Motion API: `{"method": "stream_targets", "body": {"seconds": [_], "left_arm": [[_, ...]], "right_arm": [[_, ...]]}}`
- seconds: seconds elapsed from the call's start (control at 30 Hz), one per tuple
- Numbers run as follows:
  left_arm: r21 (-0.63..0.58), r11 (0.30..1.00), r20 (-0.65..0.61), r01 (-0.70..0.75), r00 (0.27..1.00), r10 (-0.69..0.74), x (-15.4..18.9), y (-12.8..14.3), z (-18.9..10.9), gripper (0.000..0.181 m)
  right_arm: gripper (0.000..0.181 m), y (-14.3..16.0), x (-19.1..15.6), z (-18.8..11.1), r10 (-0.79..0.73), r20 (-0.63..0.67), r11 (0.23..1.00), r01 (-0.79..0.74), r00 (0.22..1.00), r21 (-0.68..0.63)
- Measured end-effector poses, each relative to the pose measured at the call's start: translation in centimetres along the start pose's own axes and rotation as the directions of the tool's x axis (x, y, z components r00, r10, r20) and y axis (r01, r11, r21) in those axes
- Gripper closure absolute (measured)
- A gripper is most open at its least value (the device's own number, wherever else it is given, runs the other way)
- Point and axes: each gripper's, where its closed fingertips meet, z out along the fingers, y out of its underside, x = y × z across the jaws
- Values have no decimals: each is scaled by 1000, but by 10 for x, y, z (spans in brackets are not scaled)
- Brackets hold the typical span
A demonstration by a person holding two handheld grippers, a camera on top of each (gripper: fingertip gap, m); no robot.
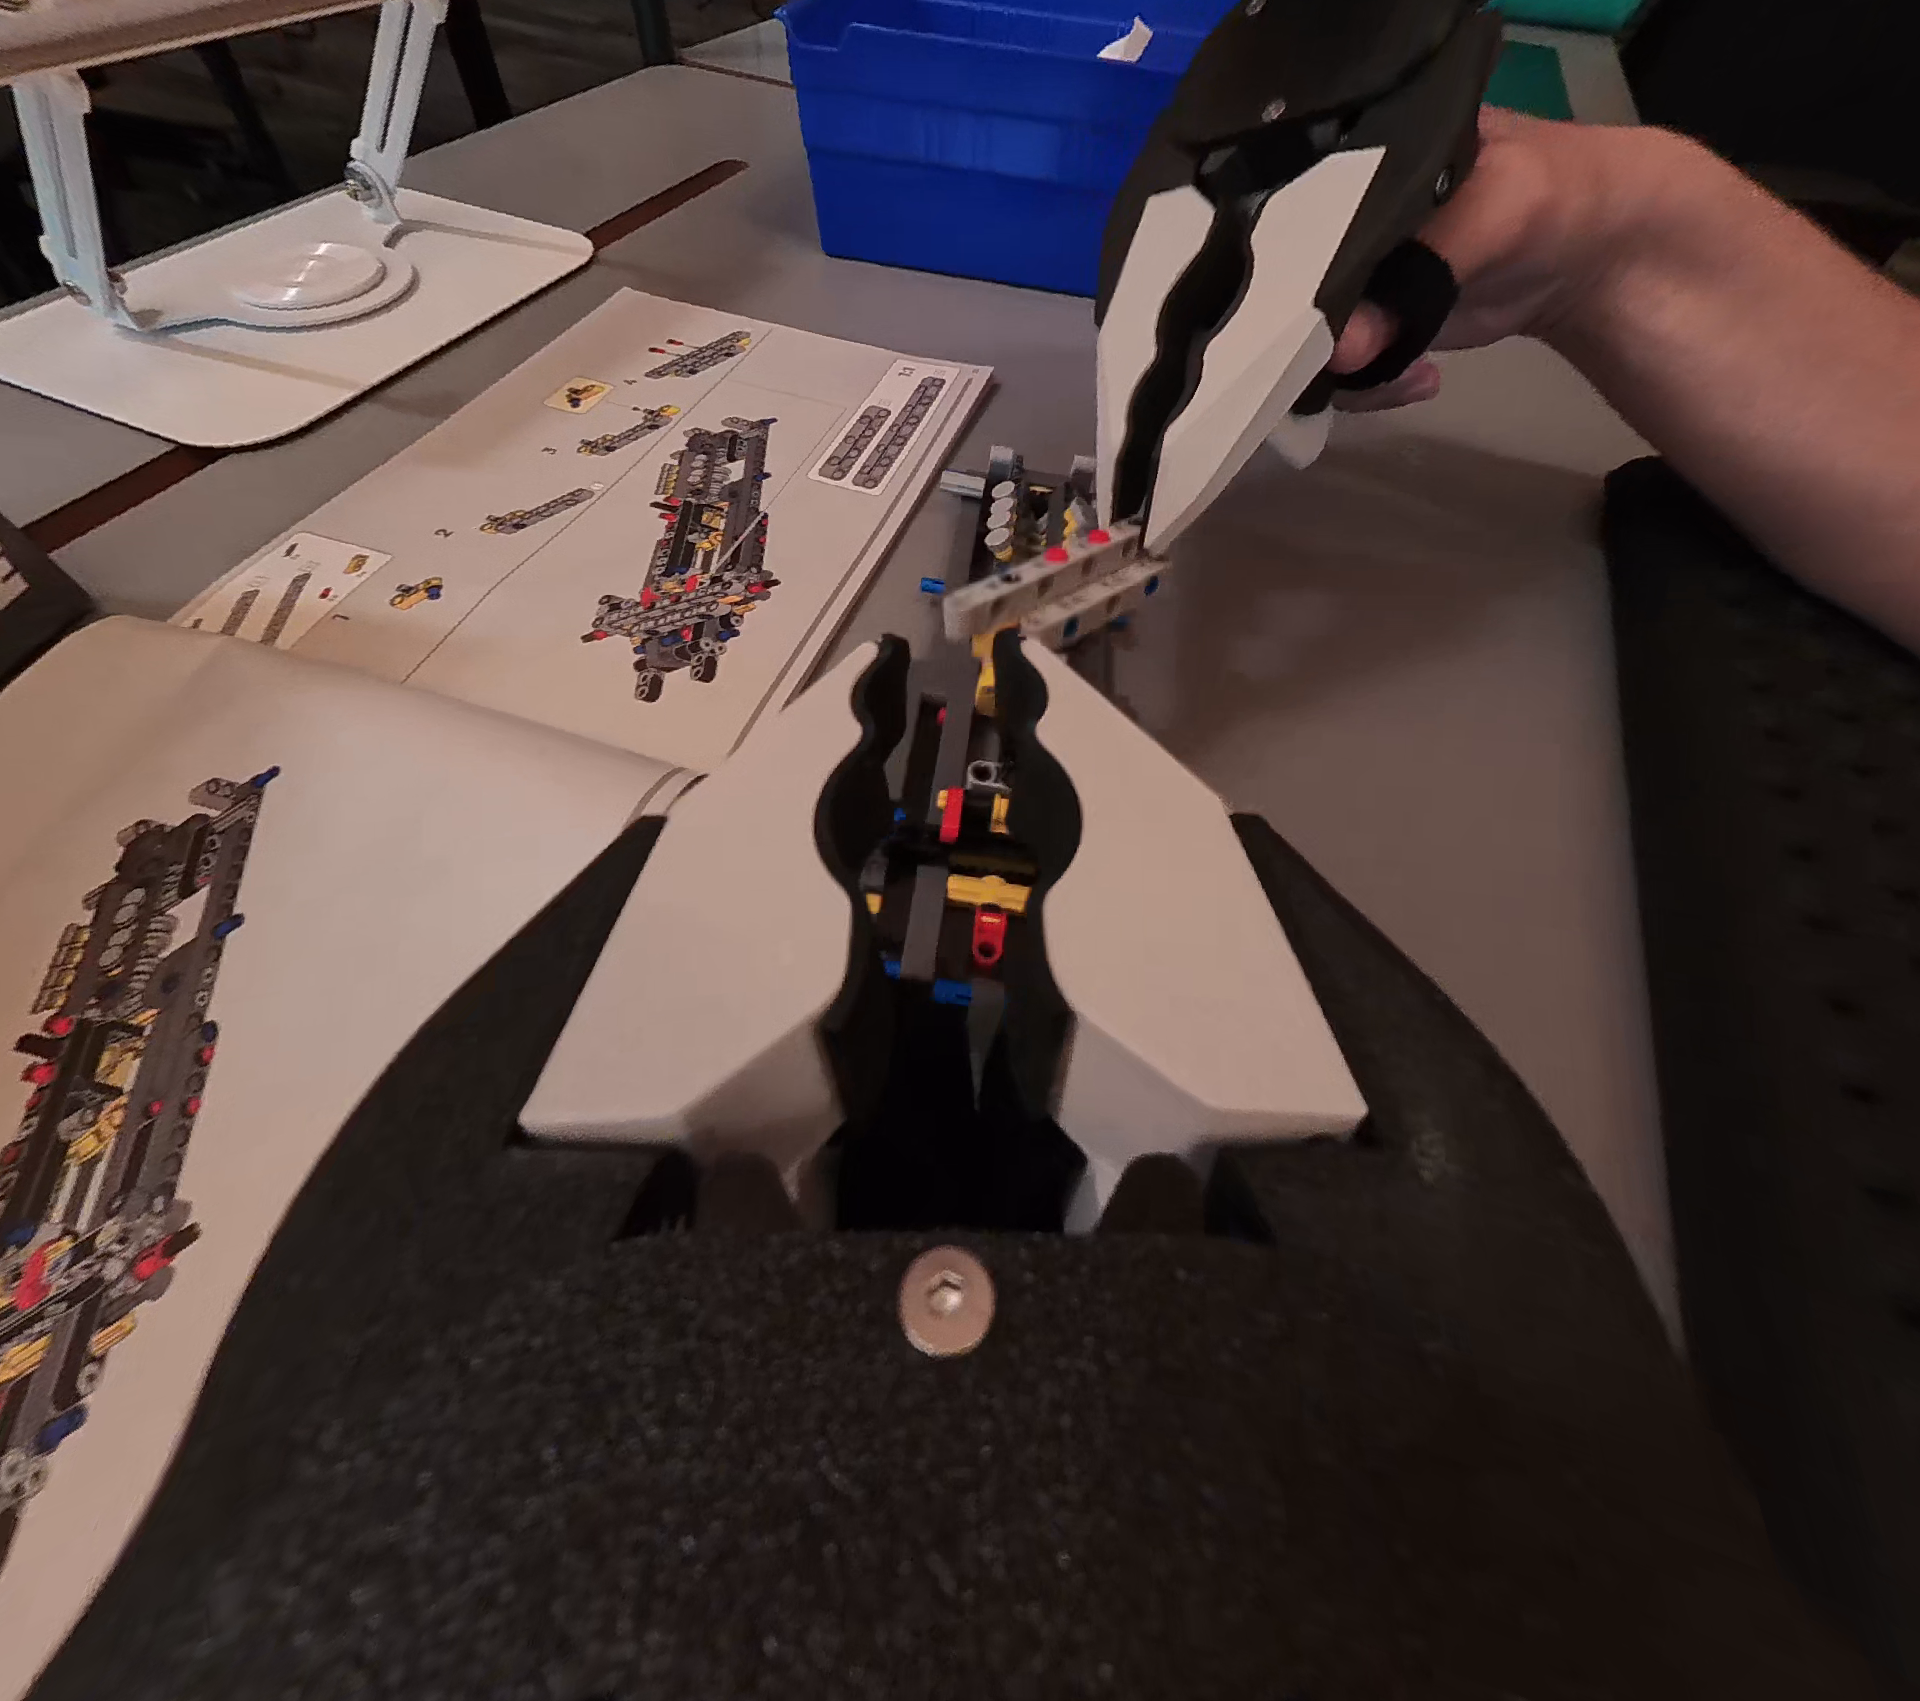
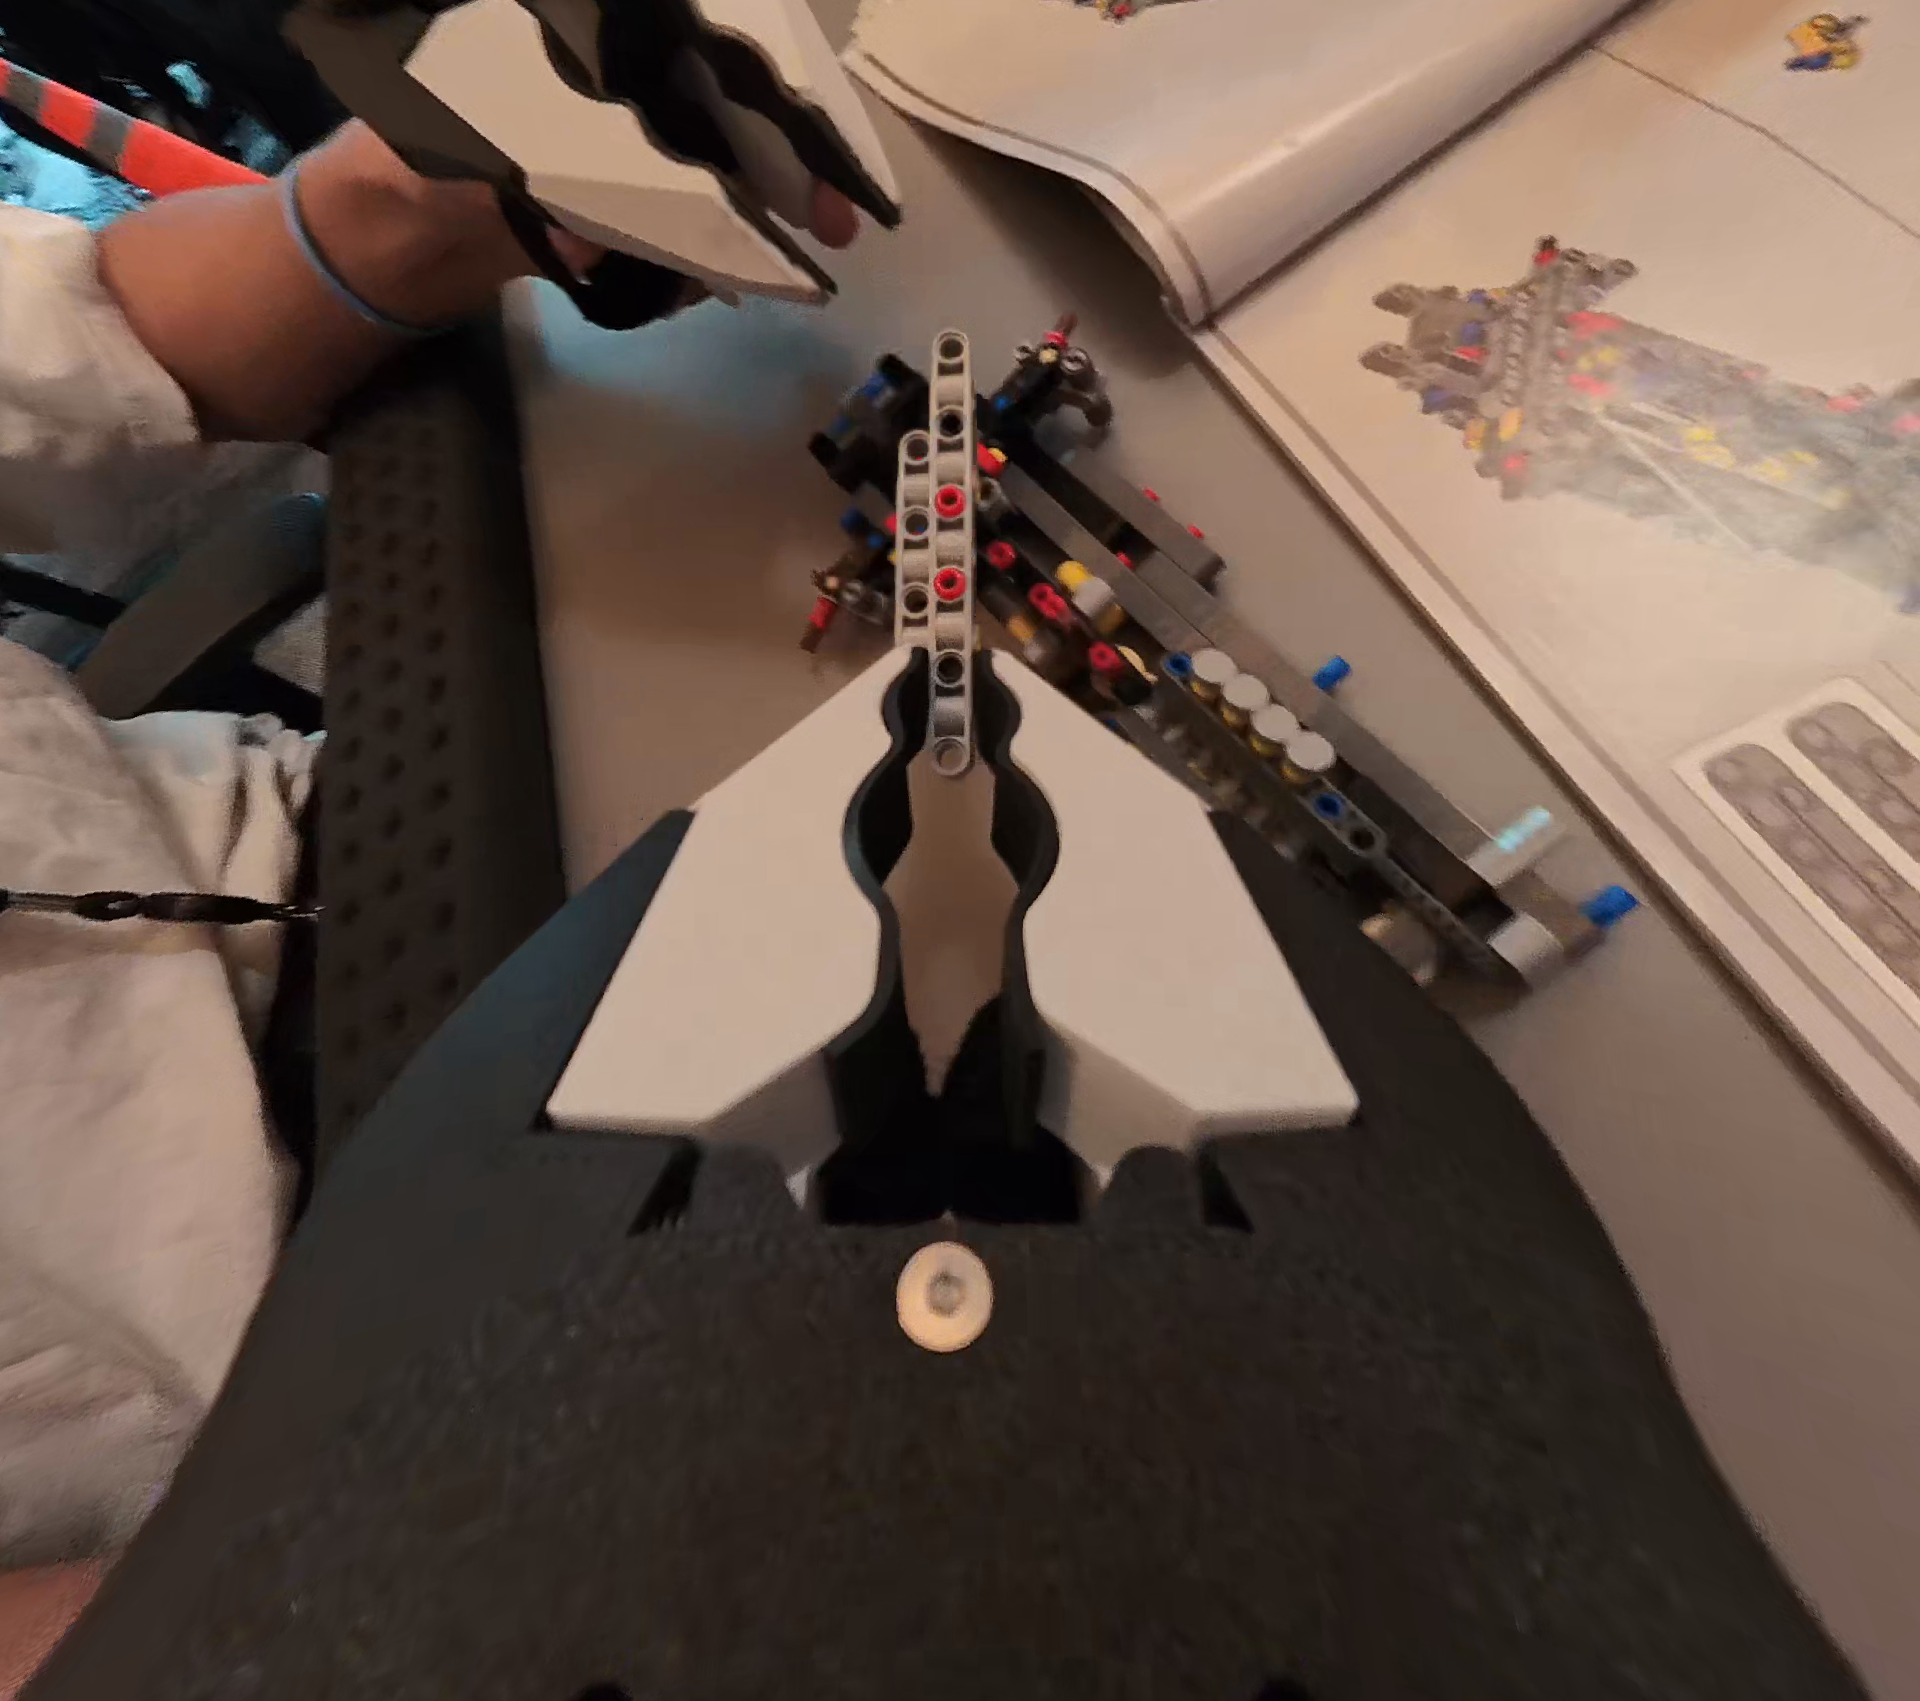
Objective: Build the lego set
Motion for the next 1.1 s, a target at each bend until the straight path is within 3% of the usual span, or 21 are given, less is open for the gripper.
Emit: {"method": "stream_targets", "body": {"seconds": [0.23, 0.63, 0.87, 1.1], "left_arm": [[-6, 1000, 31, -22, 999, 23, -4, 4, 0, 171], [-29, 999, 40, -23, 999, 24, -7, 10, 2, 173], [-53, 998, 50, -22, 998, 25, -11, 16, 4, 174], [-53, 999, 78, 5, 997, -1, -21, 16, 1, 174]], "right_arm": [[174, -8, 16, -29, -5, -99, 994, 16, 995, 112], [174, 3, 51, -42, 1, -320, 998, 18, 947, 58], [175, -3, 89, -74, 83, -537, 992, -16, 839, 129], [175, -10, 104, -99, 174, -620, 972, -34, 765, 231]]}}
